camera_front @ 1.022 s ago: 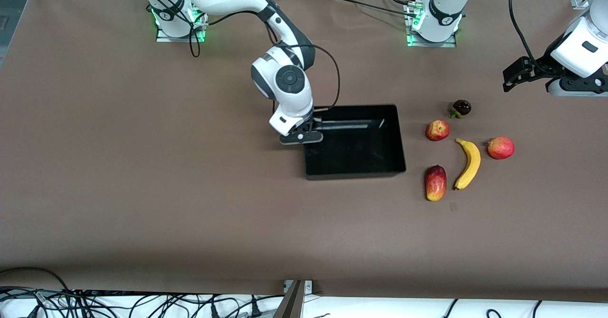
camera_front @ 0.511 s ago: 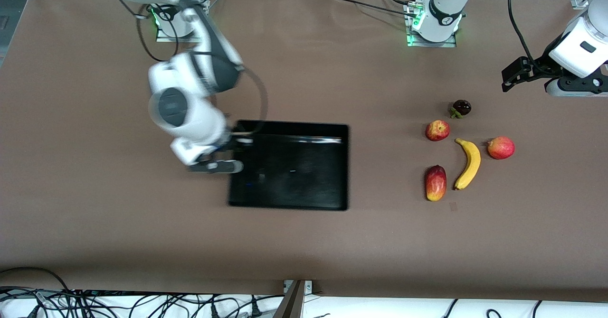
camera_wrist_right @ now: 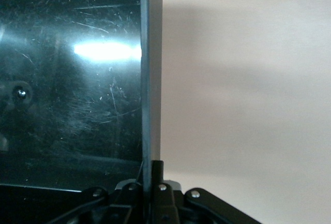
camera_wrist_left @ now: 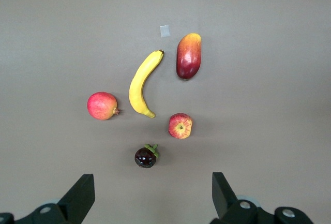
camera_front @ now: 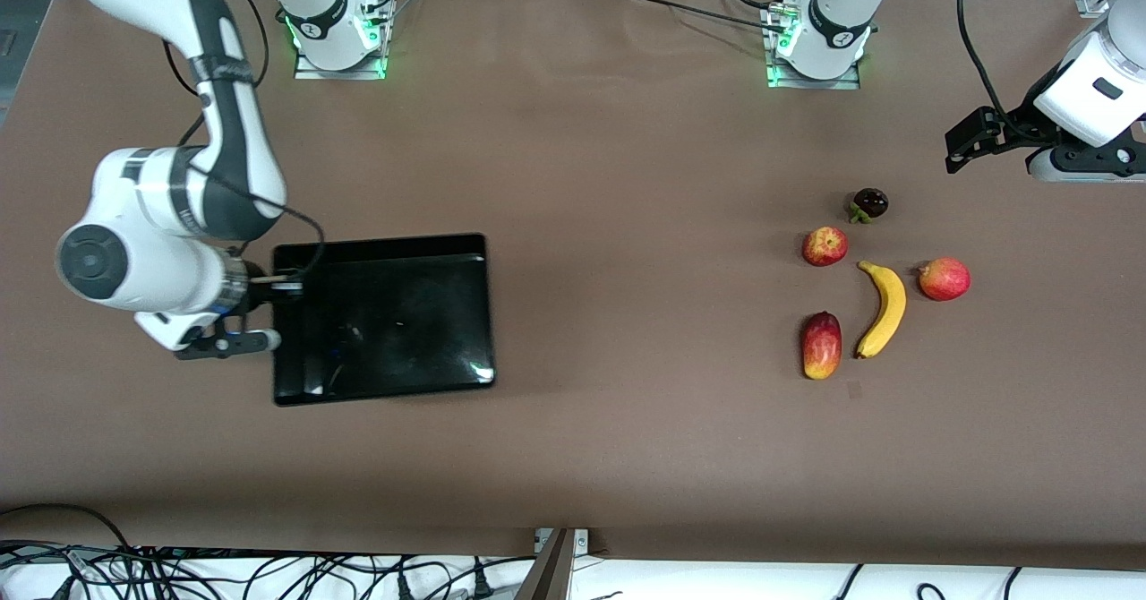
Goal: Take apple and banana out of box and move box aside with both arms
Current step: 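Drag the black tray away from the fruits with the right gripper, then release the tray rim and raise the right gripper away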
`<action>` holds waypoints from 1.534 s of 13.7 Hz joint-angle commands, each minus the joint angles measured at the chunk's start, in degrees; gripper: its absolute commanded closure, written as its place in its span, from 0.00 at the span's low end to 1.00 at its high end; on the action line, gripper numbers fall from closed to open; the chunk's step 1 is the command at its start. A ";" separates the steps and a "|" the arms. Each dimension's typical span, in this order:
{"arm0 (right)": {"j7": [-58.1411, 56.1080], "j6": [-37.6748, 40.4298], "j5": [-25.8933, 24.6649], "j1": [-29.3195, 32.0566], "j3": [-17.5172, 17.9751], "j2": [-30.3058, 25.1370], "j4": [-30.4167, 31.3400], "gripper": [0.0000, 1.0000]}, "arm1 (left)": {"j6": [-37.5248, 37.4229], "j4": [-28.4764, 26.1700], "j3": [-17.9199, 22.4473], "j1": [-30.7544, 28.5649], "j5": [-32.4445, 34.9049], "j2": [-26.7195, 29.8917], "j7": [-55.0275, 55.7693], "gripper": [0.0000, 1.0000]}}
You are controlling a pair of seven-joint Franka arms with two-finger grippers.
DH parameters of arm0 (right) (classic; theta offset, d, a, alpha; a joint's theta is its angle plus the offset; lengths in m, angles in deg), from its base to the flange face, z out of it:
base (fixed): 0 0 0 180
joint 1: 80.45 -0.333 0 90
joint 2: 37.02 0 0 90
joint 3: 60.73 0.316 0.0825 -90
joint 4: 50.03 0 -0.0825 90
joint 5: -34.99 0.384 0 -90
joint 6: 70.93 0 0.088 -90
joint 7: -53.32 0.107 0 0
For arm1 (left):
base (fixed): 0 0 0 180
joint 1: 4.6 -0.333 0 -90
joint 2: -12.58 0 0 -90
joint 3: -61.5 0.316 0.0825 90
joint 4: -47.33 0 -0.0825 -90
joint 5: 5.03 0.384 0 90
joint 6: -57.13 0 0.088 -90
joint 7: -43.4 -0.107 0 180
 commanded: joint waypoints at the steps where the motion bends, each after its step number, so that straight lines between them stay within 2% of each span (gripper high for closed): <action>1: -6.13 -5.93 2.34 0.05 -3.28 -2.55 7.48 1.00 | -0.96 0.83 0.28 0.58 -0.35 -0.26 0.25 0.00; 4: -6.41 -10.33 4.44 2.25 -3.38 -3.60 13.28 1.00 | -1.05 0.83 0.28 0.58 -0.35 -0.26 0.25 0.00; 8: -7.64 -18.76 4.54 3.40 -3.38 -4.39 21.28 1.00 | -1.05 0.83 0.28 0.58 -0.35 -0.26 0.25 0.00; 10: -7.55 -18.96 5.06 3.40 -3.38 -4.39 21.47 0.99 | -1.05 0.83 0.28 0.58 -0.35 -0.26 0.25 0.00; 11: -7.46 -18.61 5.06 3.40 -3.29 -4.57 20.95 0.47 | -1.05 0.83 0.28 0.58 -0.35 -0.26 0.25 0.00; 12: -7.12 -18.43 5.06 3.22 -3.12 -5.09 20.68 0.12 | -1.05 0.83 0.28 0.58 -0.35 -0.26 0.25 0.00; 13: -6.59 -18.17 4.98 2.96 -2.85 -5.79 20.16 0.00 | -1.05 0.83 0.28 0.58 -0.35 -0.26 0.25 0.00; 15: -3.79 -15.03 4.63 2.26 -2.67 -7.02 16.66 0.00 | -1.05 0.92 0.28 0.58 -0.35 -0.35 0.33 0.00; 18: -0.97 0.93 3.66 1.03 -3.29 -8.26 5.34 0.00 | -1.14 1.36 0.28 0.67 -0.35 -0.61 0.25 0.00; 21: 3.52 15.36 -1.86 0.94 -2.50 -11.33 -5.21 0.00 | -1.05 1.45 0.28 0.58 -0.35 -0.70 0.07 0.00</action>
